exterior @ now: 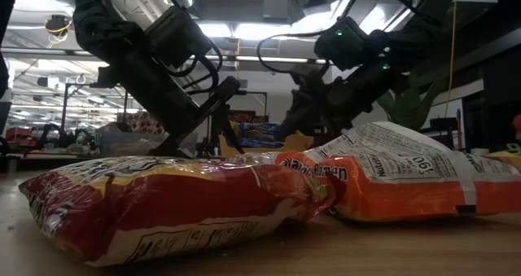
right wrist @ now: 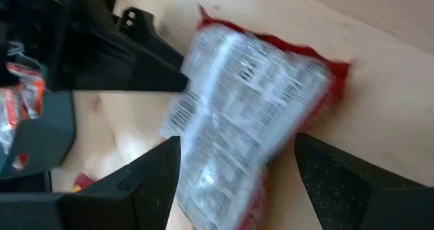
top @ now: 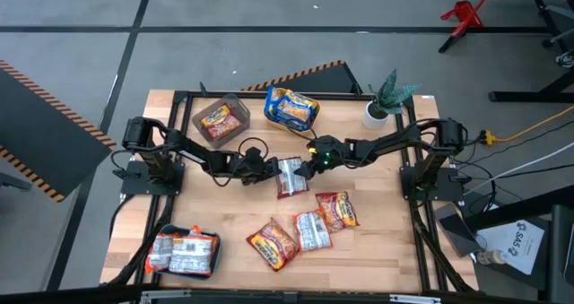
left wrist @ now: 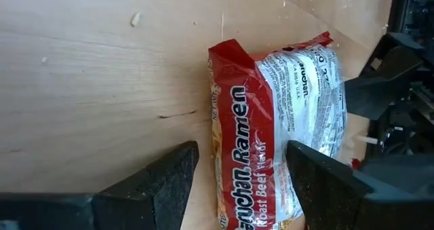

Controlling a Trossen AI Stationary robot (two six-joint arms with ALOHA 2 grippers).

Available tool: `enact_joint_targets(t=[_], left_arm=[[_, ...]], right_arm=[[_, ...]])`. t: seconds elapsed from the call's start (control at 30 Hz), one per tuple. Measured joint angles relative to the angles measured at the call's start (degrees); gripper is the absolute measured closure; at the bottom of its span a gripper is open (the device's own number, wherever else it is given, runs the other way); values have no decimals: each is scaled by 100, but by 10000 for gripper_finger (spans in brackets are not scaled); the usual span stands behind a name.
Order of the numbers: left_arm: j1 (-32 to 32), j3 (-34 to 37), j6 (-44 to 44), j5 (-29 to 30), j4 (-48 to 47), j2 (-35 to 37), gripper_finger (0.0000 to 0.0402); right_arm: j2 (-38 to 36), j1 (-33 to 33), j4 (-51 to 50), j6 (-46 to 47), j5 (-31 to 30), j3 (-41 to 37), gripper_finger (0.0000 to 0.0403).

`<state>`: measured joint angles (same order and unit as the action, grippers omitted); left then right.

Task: Sort Maruchan noodles
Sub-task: Put the red noodle pack into the gray bin

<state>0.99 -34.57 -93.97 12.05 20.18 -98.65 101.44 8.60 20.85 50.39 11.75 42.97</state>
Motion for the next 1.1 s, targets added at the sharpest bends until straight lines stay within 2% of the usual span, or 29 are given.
enact_joint_targets(t=[0.3, 0.63, 0.97, 1.1], left_arm=[[0, 16, -38, 184, 169, -7, 170], [-4, 22, 7, 240, 365, -13, 174], [2, 22, 13, 256, 505, -17, 263], [2, 20, 7, 220, 567, -17, 287]], right_arm=[[637, 0, -1, -191, 754, 757, 132], [650, 4, -97, -313, 690, 901, 132], [650, 9, -235, -399, 823, 901, 132], [650, 9, -422, -517, 918, 906, 132]])
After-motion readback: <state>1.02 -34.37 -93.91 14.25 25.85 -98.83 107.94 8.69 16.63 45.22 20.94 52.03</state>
